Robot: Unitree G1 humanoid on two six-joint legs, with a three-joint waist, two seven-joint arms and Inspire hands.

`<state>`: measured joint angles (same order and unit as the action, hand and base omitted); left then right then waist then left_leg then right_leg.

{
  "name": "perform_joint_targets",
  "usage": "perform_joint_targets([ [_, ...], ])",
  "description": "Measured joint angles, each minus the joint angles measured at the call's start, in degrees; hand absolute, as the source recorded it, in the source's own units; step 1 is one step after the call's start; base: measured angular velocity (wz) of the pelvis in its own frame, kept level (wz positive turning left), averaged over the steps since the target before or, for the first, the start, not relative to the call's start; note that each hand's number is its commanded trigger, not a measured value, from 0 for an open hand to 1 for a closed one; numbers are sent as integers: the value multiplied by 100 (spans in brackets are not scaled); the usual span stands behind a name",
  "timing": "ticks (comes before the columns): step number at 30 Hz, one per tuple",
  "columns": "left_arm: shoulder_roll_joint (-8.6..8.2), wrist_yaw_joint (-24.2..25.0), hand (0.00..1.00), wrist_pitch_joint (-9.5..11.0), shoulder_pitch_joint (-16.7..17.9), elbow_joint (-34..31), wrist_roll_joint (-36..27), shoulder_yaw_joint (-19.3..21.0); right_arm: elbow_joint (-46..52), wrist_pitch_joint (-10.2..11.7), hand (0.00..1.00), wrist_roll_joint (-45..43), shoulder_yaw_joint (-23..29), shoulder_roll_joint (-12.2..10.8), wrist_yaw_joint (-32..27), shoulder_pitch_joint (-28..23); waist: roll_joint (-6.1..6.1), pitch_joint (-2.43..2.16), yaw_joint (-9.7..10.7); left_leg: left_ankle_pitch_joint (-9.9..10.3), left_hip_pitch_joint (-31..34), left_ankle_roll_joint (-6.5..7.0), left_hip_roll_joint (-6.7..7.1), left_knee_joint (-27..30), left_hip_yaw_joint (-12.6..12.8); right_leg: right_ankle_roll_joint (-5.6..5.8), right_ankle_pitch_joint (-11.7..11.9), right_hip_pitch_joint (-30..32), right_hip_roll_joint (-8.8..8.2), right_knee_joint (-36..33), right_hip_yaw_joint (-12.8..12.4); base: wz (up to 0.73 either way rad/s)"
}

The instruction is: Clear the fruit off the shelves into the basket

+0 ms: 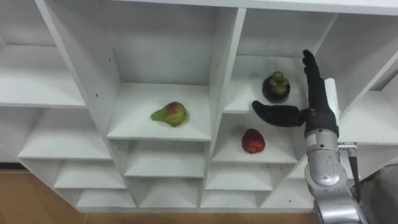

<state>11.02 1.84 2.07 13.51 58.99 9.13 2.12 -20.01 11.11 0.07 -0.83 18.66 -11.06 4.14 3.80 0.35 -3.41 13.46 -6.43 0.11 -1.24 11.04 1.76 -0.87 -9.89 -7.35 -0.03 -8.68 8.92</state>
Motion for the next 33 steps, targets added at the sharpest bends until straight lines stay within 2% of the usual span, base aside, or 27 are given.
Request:
perform_joint_targets([
  [8,11,29,100,-13,5,-163,-57,1,-385,-69,0,241,28,121,536,295,58,-1,8,-1,-10,-1,3,44,-4,-1,0,-24,-6,0,7,0],
  [11,69,34,100,-22,7,-177,-58,2,-421,-124,0,252,36,140,713,329,110,18,10,-2,-4,-3,2,52,-3,-2,-1,-23,-3,7,-4,0],
  [13,93,34,100,-51,16,-223,-58,3,-440,-136,0,229,35,140,843,328,156,6,9,-2,6,-2,4,58,-5,-2,-1,-19,-3,7,-2,0],
  [18,116,35,100,-51,17,-358,-58,3,-439,-176,0,210,35,141,935,328,174,-5,10,-1,17,-2,5,67,-27,-2,-1,-20,-2,3,15,1],
  [20,116,35,100,-51,17,-394,-61,2,-443,-187,62,210,35,141,945,328,170,-5,15,-1,17,-2,3,70,-43,-4,0,-31,-2,3,39,5],
  [21,116,35,100,-51,17,-401,-61,2,-444,-196,72,209,35,141,966,328,168,-5,17,-1,16,-2,3,70,-53,-4,1,-39,-2,3,50,4],
  [22,115,33,100,-51,18,-404,-64,2,-444,-206,93,209,38,141,993,328,164,-7,17,-1,14,-2,2,69,-43,-5,1,-41,-2,2,51,0],
  [23,115,33,100,-52,18,-404,-65,2,-444,-214,100,204,38,142,996,328,161,-7,16,-1,14,-3,2,68,-42,-5,1,-41,-2,1,52,0],
  [29,114,35,100,-53,17,-430,-67,1,-444,-235,100,-47,228,147,915,362,137,-15,5,0,14,-3,-3,60,-46,-13,8,-52,1,-7,64,0],
  [33,109,36,100,-54,20,-432,-67,-3,-441,-240,100,-86,291,152,863,389,84,-47,4,0,7,-4,-8,54,-44,-16,10,-54,4,-10,70,0],
])
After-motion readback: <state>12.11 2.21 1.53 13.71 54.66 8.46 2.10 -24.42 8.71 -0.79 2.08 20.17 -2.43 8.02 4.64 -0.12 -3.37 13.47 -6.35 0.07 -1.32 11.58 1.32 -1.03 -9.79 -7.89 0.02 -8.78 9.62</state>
